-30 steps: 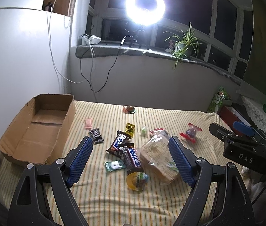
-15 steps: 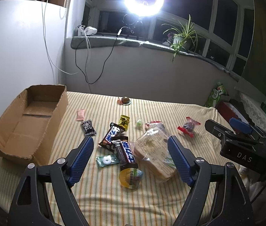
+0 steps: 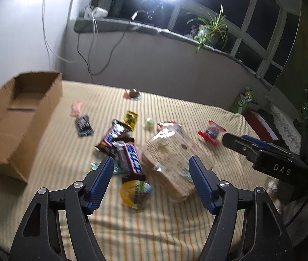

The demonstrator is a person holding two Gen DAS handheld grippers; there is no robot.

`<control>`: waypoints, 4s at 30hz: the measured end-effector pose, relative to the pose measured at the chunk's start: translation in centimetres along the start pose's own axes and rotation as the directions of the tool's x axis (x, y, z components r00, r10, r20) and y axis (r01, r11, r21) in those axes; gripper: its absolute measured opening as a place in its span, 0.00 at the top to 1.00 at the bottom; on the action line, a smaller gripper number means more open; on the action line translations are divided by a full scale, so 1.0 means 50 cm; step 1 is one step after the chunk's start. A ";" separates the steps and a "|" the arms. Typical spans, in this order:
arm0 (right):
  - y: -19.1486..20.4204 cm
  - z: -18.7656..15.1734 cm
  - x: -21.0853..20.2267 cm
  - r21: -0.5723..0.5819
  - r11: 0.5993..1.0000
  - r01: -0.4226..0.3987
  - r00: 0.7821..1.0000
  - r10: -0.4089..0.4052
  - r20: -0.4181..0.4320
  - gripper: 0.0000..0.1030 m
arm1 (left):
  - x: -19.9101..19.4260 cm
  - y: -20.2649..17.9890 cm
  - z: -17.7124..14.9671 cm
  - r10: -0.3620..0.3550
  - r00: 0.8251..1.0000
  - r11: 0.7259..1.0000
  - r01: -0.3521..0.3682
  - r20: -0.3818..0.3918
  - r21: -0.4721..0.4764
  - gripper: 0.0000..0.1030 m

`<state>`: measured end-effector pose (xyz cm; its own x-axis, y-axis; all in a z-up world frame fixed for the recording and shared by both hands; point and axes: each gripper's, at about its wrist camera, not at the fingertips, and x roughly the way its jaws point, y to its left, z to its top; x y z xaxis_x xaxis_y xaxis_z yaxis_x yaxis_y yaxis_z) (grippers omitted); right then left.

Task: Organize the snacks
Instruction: 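Grasp the bagged bread loaf with the left tool and lift it, then carry the bread loaf into the cardboard box and open the left tool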

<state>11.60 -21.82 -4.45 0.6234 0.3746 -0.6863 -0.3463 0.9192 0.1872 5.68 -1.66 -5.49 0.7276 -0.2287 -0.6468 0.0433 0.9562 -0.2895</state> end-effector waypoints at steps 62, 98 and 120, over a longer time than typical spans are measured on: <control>0.196 0.079 0.126 -0.127 0.950 -0.287 0.916 0.233 -0.325 0.50 | 0.015 0.068 0.013 -0.112 0.993 0.990 0.107 -0.044 -0.092 0.49; 0.600 0.172 0.287 -0.272 0.821 -0.501 0.838 0.383 -0.388 0.50 | -0.097 0.392 0.074 0.171 0.980 0.952 -0.138 0.102 -0.272 0.49; 0.653 0.165 0.382 -0.307 0.814 -0.493 0.837 0.347 -0.424 0.50 | -0.074 0.453 0.061 0.233 0.971 0.927 -0.203 0.060 -0.314 0.50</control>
<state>18.00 16.35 -5.62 0.1044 0.5809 -0.8072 -0.8042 0.5269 0.2752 6.06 21.42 -7.49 0.7573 0.0117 -0.6530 -0.3226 0.8760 -0.3584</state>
